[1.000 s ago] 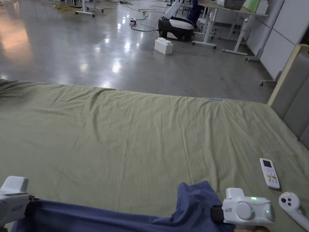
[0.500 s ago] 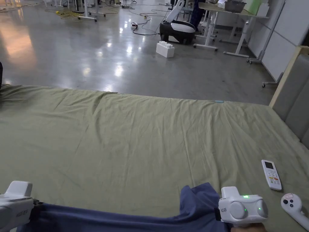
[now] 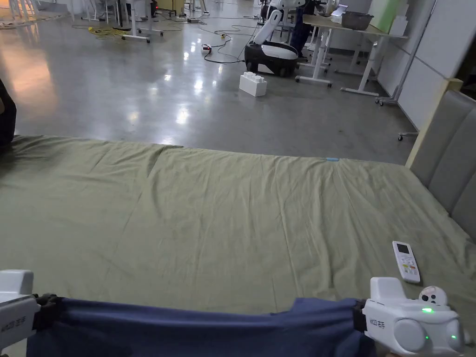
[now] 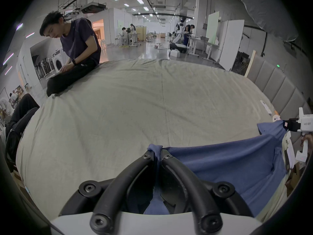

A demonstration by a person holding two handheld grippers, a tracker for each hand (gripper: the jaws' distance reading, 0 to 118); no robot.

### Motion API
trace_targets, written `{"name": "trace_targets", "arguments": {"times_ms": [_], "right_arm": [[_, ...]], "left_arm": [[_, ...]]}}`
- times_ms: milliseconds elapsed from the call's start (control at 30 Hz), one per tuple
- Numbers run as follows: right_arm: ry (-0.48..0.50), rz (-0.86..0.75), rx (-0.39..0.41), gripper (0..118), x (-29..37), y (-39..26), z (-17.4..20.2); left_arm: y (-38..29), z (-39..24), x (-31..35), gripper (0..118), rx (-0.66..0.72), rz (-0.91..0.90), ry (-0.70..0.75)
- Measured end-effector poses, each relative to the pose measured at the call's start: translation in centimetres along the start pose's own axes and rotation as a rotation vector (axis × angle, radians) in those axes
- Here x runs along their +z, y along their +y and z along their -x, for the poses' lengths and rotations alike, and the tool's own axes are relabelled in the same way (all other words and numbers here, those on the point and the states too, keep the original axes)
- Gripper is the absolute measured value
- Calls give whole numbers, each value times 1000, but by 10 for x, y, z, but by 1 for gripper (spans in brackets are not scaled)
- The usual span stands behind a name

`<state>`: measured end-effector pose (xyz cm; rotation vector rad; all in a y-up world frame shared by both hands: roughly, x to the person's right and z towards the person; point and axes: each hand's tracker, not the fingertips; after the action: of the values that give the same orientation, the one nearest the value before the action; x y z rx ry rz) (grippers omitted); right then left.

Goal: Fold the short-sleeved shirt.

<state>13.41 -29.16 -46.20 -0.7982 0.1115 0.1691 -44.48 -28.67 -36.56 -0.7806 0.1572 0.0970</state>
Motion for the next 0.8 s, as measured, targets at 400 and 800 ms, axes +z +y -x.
{"name": "trace_targets", "arguments": {"times_ms": [400,800], "right_arm": [[-17,-37,55,1,113,-67,0],[-23,185,79,1,114,-176,10]], "left_arm": [[-55,23,91,6,24,-61,-58],[-163,29,100,6,-5,159,-52]]}}
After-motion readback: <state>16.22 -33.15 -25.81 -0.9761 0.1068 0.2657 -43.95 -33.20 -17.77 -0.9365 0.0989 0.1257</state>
